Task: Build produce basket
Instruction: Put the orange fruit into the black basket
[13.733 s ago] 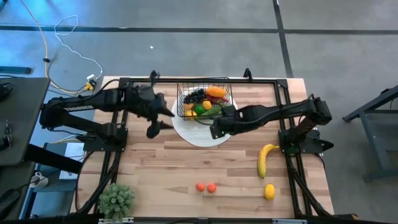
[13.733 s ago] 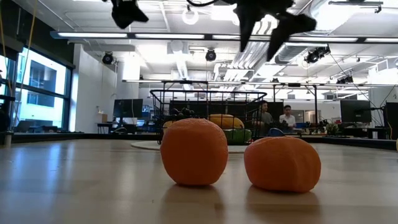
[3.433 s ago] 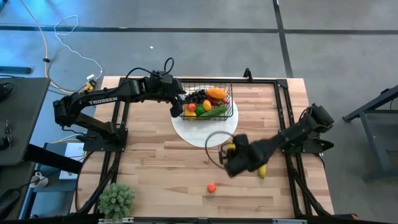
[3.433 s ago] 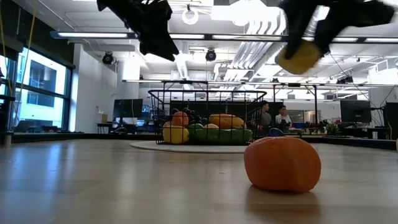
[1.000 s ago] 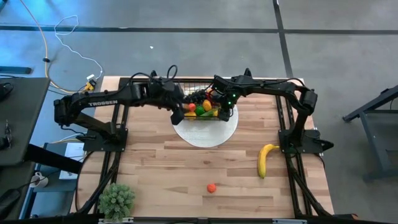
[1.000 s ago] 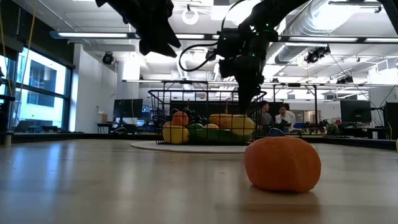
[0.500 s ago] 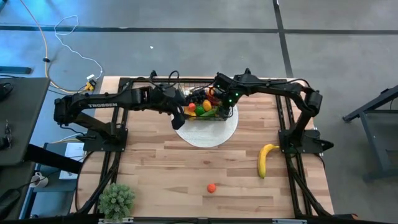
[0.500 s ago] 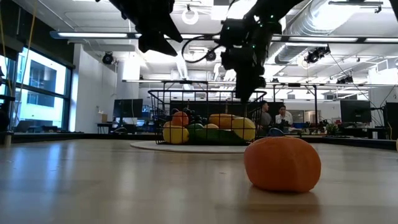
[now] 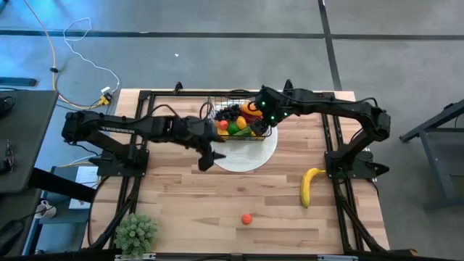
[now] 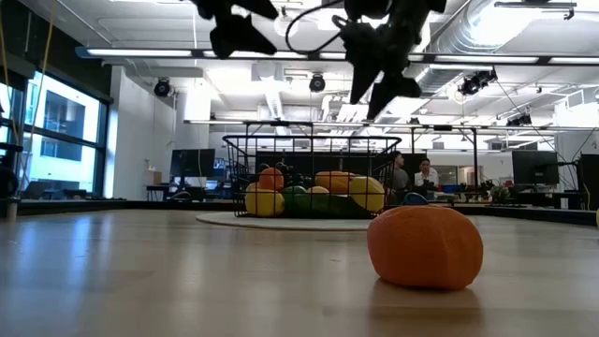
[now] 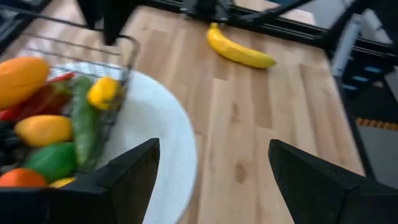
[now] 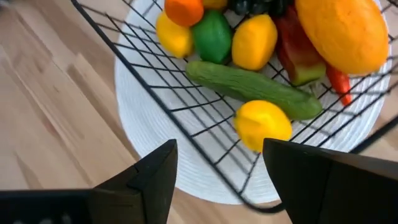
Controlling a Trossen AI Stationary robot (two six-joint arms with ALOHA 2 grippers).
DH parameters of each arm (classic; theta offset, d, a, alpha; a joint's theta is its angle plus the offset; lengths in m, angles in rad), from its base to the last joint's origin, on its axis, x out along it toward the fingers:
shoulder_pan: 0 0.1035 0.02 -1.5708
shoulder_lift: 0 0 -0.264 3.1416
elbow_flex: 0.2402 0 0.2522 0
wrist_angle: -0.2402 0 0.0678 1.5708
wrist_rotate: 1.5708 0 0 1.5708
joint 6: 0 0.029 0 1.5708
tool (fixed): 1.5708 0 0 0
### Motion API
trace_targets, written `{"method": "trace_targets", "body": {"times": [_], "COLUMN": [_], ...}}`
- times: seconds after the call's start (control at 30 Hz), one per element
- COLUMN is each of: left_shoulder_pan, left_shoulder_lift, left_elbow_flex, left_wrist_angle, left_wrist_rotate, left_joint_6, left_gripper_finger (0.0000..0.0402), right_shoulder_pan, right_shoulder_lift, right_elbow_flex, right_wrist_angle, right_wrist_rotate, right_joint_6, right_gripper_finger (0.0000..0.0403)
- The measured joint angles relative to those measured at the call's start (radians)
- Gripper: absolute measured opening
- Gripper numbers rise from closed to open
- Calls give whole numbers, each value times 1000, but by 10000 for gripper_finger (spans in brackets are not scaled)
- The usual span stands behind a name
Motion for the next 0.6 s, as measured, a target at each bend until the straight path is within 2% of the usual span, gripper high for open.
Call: {"method": "trace_targets", "body": {"times": [0.27, 0.6], "left_shoulder_pan": [-158, -327], "left_shoulder_lift": [7, 101], "left_elbow_flex": [0, 0], "left_wrist_angle": [17, 148], "left_wrist_rotate": [-73, -167], "left_joint_6": [-3, -3], "left_gripper_finger": [291, 291], "right_shoulder_pan": [121, 263], "right_shoulder_lift": [-37, -35], "right_elbow_flex": [0, 0], "right_wrist_angle": [1, -1], "right_wrist_rotate": [85, 169], "right_joint_6": [270, 468], "right_gripper_finger": [216, 216]}}
